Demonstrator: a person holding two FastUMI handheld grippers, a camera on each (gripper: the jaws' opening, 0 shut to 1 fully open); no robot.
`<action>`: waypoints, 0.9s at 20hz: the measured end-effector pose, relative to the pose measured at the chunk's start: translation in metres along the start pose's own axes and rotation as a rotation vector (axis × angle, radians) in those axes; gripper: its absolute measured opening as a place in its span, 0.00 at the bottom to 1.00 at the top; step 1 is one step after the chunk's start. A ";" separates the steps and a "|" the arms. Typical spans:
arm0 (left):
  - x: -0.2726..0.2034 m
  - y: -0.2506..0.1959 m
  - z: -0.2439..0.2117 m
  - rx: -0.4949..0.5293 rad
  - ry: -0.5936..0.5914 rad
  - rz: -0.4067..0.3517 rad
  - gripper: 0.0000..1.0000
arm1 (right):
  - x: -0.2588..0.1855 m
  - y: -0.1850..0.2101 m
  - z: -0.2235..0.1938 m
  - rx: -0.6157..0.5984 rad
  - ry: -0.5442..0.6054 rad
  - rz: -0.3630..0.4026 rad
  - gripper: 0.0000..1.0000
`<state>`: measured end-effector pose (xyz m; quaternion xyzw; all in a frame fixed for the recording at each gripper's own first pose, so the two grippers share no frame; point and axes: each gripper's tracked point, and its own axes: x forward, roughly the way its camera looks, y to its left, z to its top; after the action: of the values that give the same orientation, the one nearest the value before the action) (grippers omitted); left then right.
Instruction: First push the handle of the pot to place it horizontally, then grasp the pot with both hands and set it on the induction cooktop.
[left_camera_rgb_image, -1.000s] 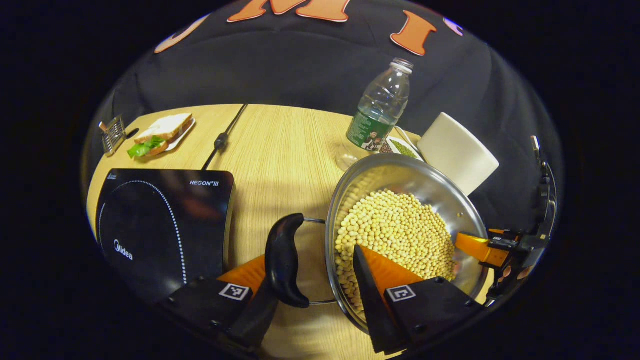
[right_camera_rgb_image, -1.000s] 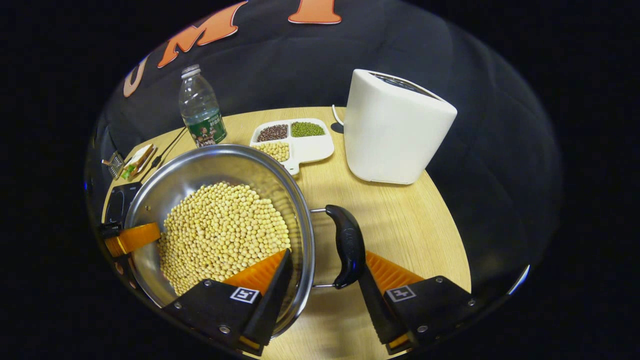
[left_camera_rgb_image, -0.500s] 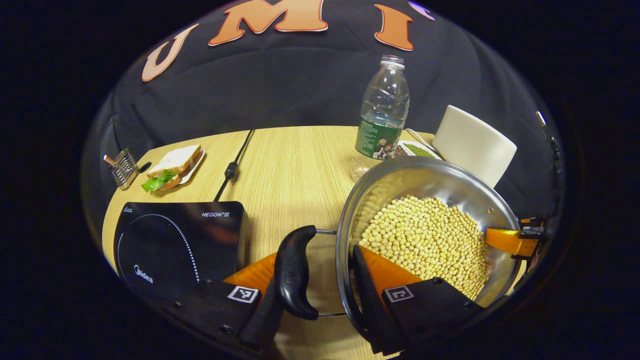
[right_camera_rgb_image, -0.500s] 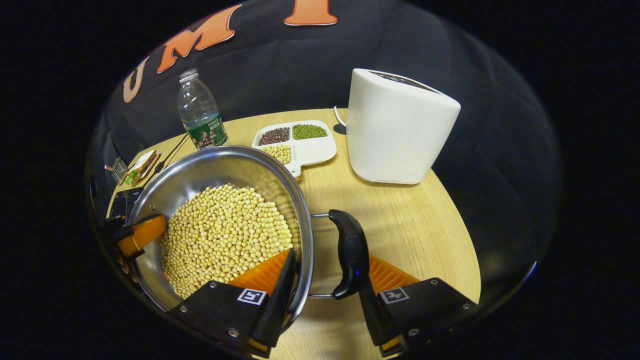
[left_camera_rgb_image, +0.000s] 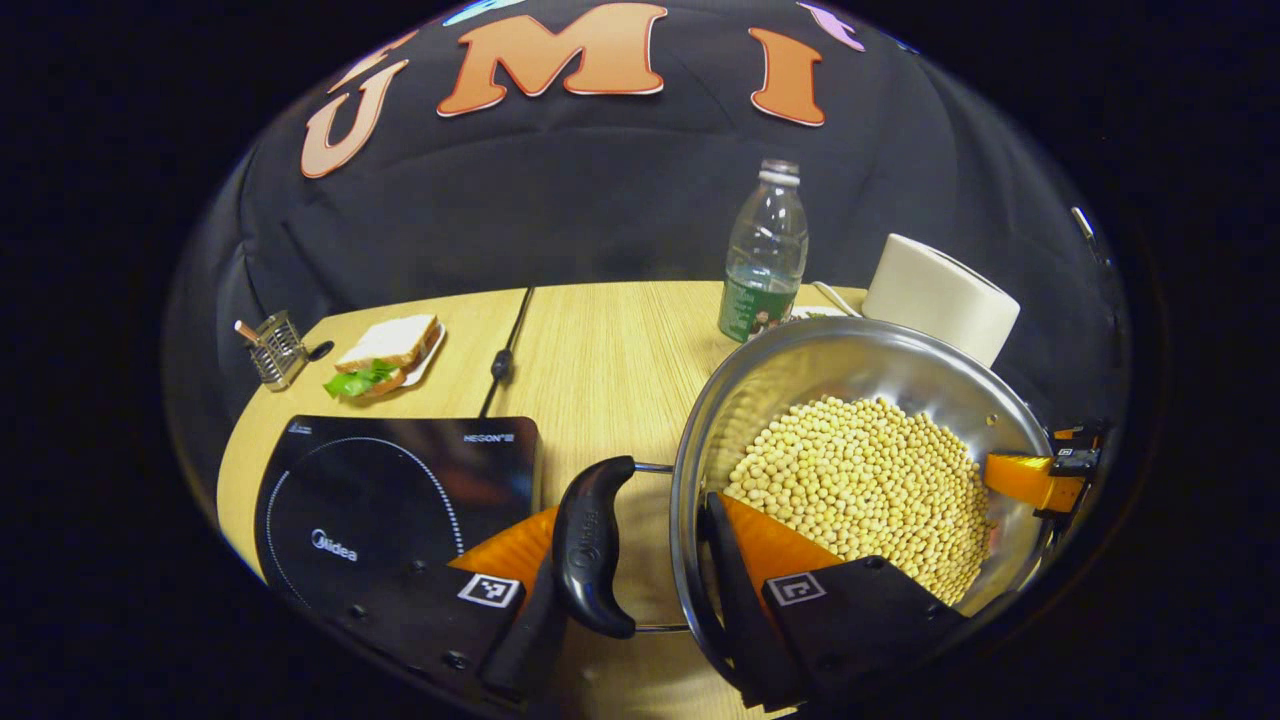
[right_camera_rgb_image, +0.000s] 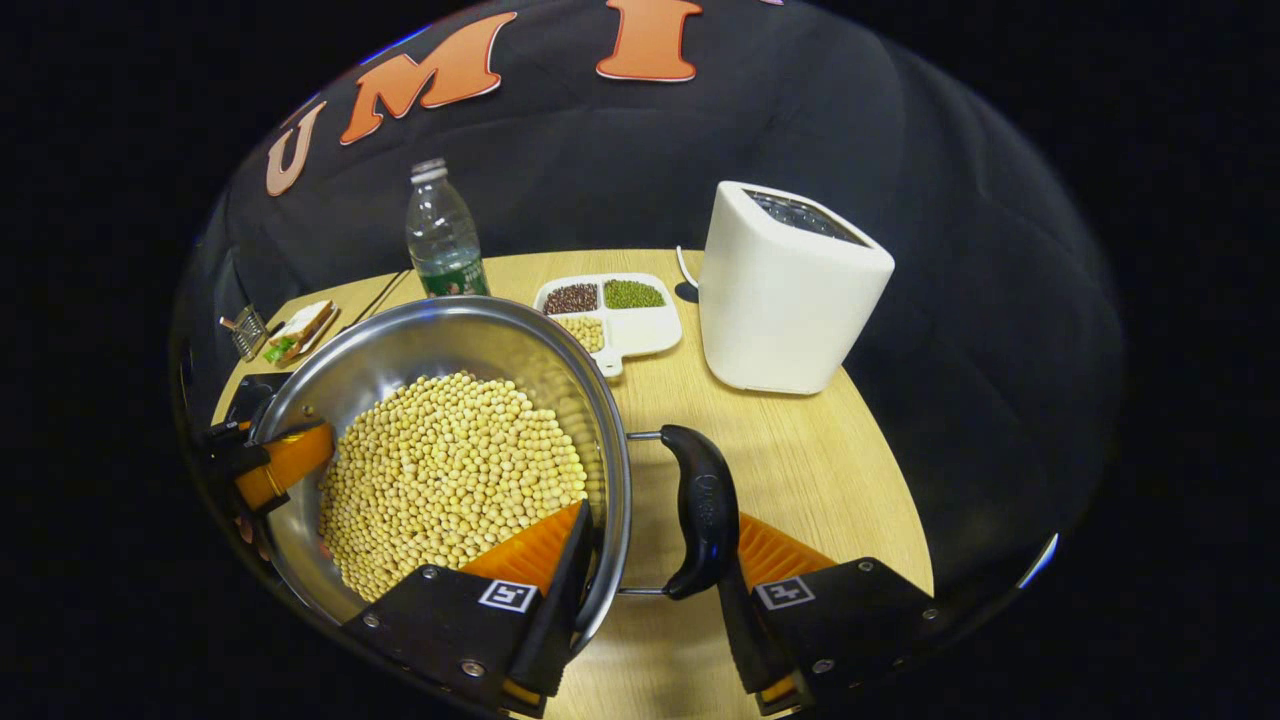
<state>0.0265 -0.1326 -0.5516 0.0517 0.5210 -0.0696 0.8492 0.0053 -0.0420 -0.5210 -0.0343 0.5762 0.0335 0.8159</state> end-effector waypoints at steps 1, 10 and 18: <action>-0.007 0.004 0.005 0.001 -0.016 0.001 0.75 | -0.007 0.004 0.004 0.001 -0.011 0.000 0.65; -0.080 0.062 0.033 0.000 -0.100 0.060 0.75 | -0.060 0.048 0.018 -0.004 -0.079 0.055 0.65; -0.125 0.121 0.046 -0.014 -0.152 0.122 0.75 | -0.091 0.114 0.038 -0.040 -0.125 0.110 0.65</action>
<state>0.0317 -0.0125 -0.4178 0.0719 0.4515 -0.0180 0.8892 -0.0007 0.0741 -0.4245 -0.0169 0.5246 0.0918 0.8462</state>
